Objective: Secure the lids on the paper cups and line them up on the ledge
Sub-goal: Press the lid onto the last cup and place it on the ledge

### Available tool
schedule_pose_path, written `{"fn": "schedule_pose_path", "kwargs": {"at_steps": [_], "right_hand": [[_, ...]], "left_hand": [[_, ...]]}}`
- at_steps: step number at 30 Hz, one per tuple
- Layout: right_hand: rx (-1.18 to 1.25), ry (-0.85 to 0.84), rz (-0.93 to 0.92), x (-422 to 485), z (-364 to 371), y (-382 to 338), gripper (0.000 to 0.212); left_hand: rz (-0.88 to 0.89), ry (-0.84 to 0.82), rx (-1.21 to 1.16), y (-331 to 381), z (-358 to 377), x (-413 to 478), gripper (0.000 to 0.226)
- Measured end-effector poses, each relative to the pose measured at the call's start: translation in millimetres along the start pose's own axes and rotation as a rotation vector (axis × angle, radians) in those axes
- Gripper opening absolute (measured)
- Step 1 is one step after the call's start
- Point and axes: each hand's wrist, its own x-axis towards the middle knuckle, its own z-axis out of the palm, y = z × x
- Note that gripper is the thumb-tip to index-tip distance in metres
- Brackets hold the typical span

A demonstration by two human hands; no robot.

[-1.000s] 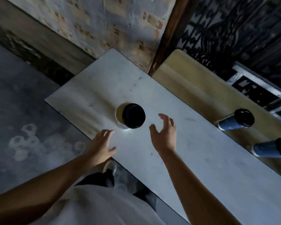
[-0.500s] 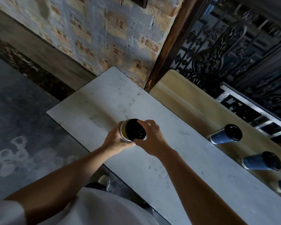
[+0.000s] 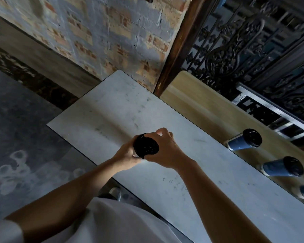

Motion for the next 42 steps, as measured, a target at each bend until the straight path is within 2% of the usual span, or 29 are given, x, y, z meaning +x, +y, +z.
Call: {"fn": "schedule_pose_path", "kwargs": {"at_steps": [3, 5, 6, 7, 9, 13, 18, 20, 24, 27, 31, 35, 37, 42], "right_hand": [[0.388, 0.162, 0.17, -2.1, 5.4, 6.7, 0.062], [0.791, 0.295, 0.396, -2.8, 13.4, 8.7, 0.044], [0.979, 0.31, 0.508, -2.8, 18.3, 9.4, 0.032], [1.129, 0.297, 0.587, -3.2, 23.3, 8.9, 0.023], [1.263, 0.266, 0.644, -6.6, 33.3, 4.7, 0.019], [1.316, 0.326, 0.664, -7.7, 42.5, 2.9, 0.023], [1.397, 0.323, 0.645, -8.5, 47.1, 8.1, 0.022], [1.388, 0.354, 0.627, -7.4, 50.5, 6.9, 0.021], [1.306, 0.439, 0.596, -1.8, 58.0, 8.3, 0.019], [1.383, 0.422, 0.628, 0.8, 59.4, 13.6, 0.02], [1.578, 0.355, 0.654, -6.6, 62.0, 18.4, 0.025], [1.711, 0.408, 0.494, -20.4, 79.1, 13.8, 0.018], [1.665, 0.423, 0.459, -24.8, 85.5, 9.5, 0.023], [1.588, 0.388, 0.518, -24.7, 79.6, 18.6, 0.027]], "left_hand": [[-0.116, 0.039, -0.177, -3.9, -11.4, 2.4, 0.055], [-0.282, 0.158, -0.47, 4.5, -18.4, -0.2, 0.032], [-0.342, 0.191, -0.574, 9.0, -19.5, -1.8, 0.026], [-0.363, 0.192, -0.609, 13.3, -18.2, -2.9, 0.027], [-0.346, 0.143, -0.59, 21.7, -11.2, -5.8, 0.03], [-0.278, 0.202, -0.561, 28.8, -1.8, -5.1, 0.021], [-0.035, 0.244, -0.166, 21.0, -5.0, -6.4, 0.037], [0.008, 0.252, -0.071, 22.6, -6.7, -5.2, 0.039], [-0.004, 0.193, -0.063, 22.7, -8.2, -2.0, 0.039], [0.013, 0.18, -0.056, 21.9, -5.2, 1.3, 0.039], [-0.01, 0.194, -0.082, 23.4, -2.7, 2.8, 0.024], [-0.211, 0.27, -0.412, 39.9, 9.2, -9.3, 0.025], [-0.256, 0.288, -0.404, 41.9, 13.8, -15.2, 0.024], [-0.291, 0.227, -0.234, 35.2, 0.4, -9.1, 0.028]]}}
